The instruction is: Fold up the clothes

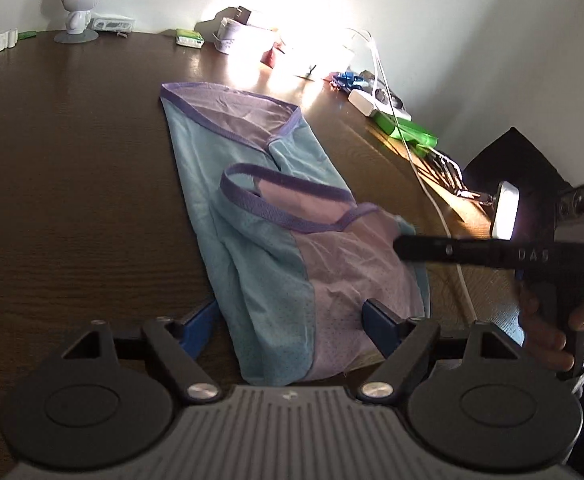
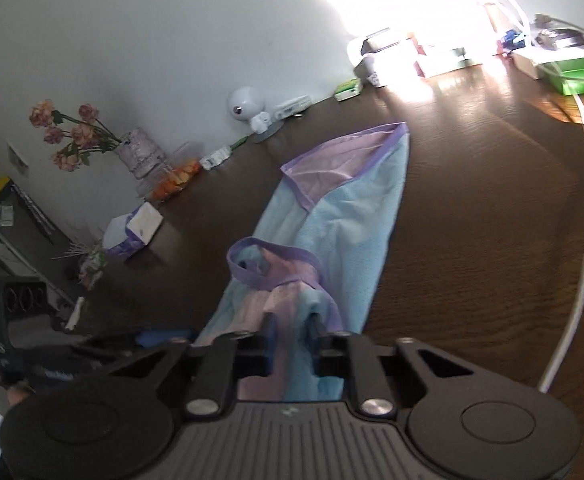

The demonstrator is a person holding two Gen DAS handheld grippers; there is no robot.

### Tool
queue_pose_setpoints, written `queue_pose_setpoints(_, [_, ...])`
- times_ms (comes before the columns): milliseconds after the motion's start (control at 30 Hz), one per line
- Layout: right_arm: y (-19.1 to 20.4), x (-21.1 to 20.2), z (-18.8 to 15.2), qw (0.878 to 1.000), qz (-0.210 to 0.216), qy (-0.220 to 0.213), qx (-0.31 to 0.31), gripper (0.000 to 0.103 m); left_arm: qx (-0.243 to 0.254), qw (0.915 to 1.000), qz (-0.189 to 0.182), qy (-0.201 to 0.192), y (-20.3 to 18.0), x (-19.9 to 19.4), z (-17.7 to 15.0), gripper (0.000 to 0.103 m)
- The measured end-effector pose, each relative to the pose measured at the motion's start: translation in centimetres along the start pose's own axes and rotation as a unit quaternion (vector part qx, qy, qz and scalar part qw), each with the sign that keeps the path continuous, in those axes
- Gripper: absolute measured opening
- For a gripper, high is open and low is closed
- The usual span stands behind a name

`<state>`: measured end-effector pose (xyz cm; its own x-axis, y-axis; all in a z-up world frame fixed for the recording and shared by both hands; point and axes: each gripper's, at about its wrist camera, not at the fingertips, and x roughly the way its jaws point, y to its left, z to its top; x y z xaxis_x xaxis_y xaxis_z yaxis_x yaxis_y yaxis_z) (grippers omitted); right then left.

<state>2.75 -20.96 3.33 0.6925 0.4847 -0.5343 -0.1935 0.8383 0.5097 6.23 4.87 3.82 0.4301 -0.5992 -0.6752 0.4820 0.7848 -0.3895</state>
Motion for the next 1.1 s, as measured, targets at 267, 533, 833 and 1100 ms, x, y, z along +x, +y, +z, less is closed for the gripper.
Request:
queue_pose_setpoints(267, [2.0,1.2,-0.1,0.976,-0.123,-0.047,-0.172,0.01,0.014,0.9998,0.013,-0.002,-0.5,0.4,-1.1,0.08])
queue_pose_setpoints(533, [-4.5,-1.3,0.3,0.997,-0.002,0.003,0.081,0.041,0.029,0.9994,0.018,-0.01,-0.9,0.2,-1.7,0.081])
queue_pose_setpoints(833, [-8.1,1.6,-0.2,0.954,0.074,0.071,0.281,0.035,0.051,0.9981,0.026,-0.024,-1.4,0.2,-2.4,0.083])
queue_pose_setpoints(1100, [-8.3,3.5,0.1,0.931,0.101,0.081,0.342,0.014,0.099,0.9935,0.032,-0.046,-2.4,0.7,-3.5,0.095])
